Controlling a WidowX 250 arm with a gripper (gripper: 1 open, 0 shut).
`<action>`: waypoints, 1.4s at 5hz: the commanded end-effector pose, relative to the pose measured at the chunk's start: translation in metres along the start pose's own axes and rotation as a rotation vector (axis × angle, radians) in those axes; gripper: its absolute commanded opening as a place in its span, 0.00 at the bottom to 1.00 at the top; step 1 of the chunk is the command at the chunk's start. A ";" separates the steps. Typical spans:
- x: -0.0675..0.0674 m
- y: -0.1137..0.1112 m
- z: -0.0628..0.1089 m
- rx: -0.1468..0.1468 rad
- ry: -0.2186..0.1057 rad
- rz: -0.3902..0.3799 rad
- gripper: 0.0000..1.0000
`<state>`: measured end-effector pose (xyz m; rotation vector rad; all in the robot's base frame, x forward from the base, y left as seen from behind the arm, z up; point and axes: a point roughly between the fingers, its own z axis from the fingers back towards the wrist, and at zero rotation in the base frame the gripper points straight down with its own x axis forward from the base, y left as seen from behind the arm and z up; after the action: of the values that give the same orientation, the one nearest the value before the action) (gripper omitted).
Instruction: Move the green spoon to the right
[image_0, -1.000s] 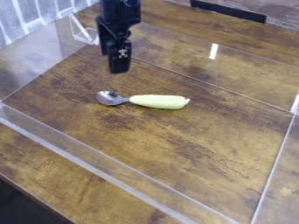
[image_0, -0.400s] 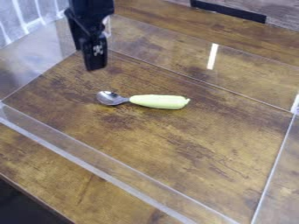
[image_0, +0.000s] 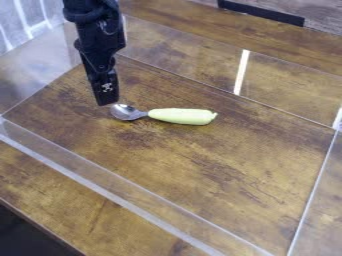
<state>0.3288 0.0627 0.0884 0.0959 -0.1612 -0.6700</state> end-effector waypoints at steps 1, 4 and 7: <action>-0.015 0.009 0.000 0.028 -0.043 0.003 1.00; -0.010 0.004 -0.025 0.032 -0.087 -0.010 1.00; -0.002 0.016 -0.019 0.038 -0.133 -0.062 0.00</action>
<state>0.3347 0.0700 0.0587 0.0626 -0.2589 -0.7491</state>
